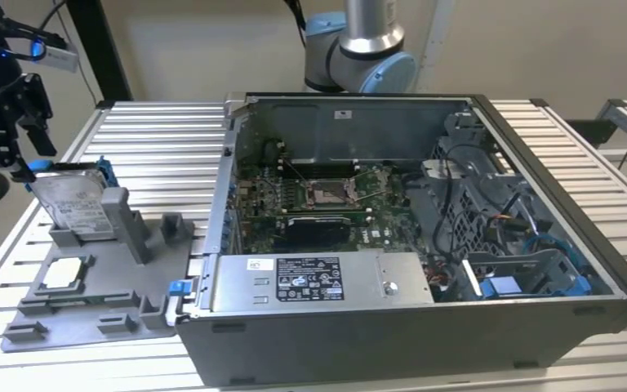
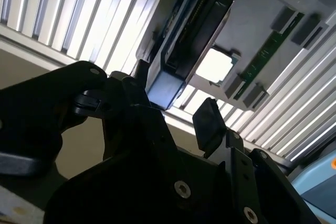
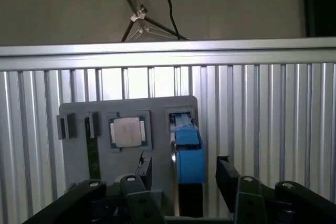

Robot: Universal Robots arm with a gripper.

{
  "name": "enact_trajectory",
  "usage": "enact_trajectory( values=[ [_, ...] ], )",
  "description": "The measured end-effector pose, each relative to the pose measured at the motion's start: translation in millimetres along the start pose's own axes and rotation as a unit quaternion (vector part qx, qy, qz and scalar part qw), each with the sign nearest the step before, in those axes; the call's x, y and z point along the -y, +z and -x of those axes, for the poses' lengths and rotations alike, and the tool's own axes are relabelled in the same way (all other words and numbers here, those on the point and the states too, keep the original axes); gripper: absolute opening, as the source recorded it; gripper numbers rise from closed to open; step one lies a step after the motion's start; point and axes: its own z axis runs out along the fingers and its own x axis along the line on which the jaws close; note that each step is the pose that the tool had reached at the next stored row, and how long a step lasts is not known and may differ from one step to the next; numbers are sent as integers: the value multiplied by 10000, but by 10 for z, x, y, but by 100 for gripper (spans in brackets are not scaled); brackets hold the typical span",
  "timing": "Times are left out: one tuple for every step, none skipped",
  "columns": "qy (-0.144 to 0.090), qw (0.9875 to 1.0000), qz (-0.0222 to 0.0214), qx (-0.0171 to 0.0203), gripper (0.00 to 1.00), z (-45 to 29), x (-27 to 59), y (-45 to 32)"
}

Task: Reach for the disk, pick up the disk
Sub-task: 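Pick up the disk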

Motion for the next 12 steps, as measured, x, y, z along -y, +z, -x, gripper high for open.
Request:
enact_trajectory(
  values=[
    [0, 10000, 0, 0, 100, 1, 0, 7],
    [0, 10000, 1, 0, 100, 2, 0, 13],
    [1, 10000, 1, -1, 100, 5, -1, 18],
    [1, 10000, 0, 0, 100, 12, -1, 25],
    [1, 10000, 0, 0, 100, 18, -1, 30],
    [0, 10000, 0, 0, 100, 25, -1, 37],
    [1, 10000, 0, 0, 100, 33, -2, 45],
    [0, 10000, 0, 0, 100, 40, -2, 54],
    [0, 10000, 0, 0, 100, 47, -2, 63],
    [0, 10000, 0, 0, 100, 53, -2, 72],
    [1, 10000, 1, 0, 100, 59, -2, 82],
    [0, 10000, 1, 0, 100, 62, -2, 92]
  ],
)
